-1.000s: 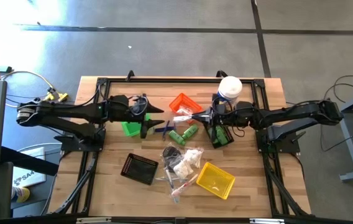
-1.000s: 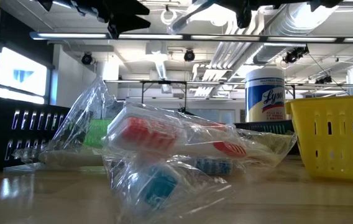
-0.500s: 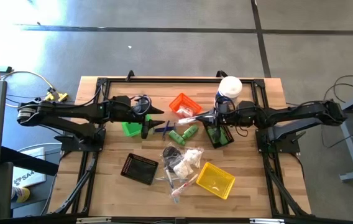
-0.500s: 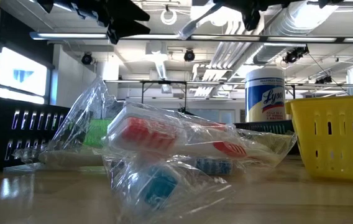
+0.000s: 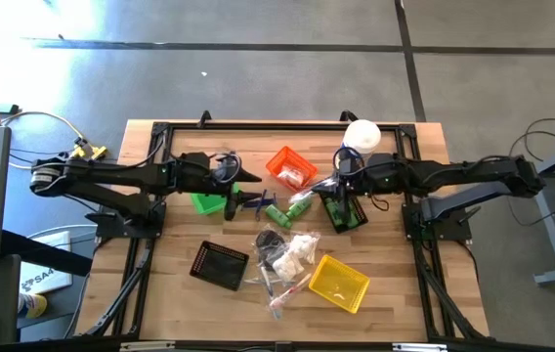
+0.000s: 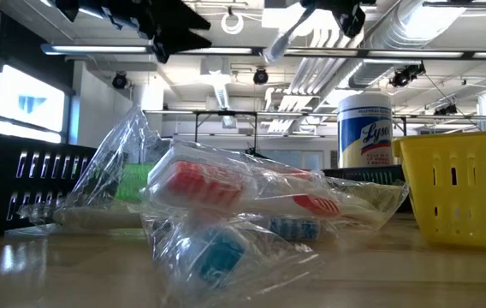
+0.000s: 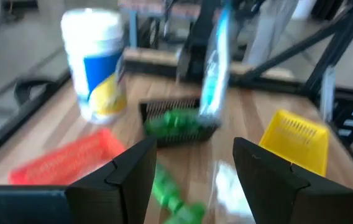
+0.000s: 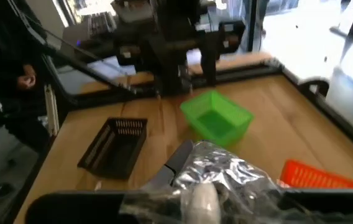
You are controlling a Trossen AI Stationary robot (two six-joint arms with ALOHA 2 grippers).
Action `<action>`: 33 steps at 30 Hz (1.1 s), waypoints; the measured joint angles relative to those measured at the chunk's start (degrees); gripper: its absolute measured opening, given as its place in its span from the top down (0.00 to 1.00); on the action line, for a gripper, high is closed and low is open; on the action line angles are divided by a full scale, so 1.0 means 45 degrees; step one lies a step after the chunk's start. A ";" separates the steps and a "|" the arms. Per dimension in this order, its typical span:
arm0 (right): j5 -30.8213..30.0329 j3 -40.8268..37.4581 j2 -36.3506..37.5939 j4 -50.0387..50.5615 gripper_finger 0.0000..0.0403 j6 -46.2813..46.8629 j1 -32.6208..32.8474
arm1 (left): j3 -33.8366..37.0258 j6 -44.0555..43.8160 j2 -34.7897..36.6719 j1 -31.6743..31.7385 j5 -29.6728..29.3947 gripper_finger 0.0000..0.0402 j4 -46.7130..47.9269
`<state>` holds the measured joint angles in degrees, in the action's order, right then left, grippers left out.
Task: Pick & Place Travel size toiletries
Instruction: Put the blue toothbrush into the yellow bin
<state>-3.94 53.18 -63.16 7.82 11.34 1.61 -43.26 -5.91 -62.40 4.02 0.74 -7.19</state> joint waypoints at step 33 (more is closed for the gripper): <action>0.1802 0.0726 -0.1099 0.7259 0.97 0.6933 0.5029 | -0.0016 0.0586 -0.0498 -0.0482 -0.0074 0.48 -0.0736</action>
<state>4.17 56.45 -68.10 40.49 42.54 24.24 -43.33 -3.27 -64.64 1.85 0.40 -10.50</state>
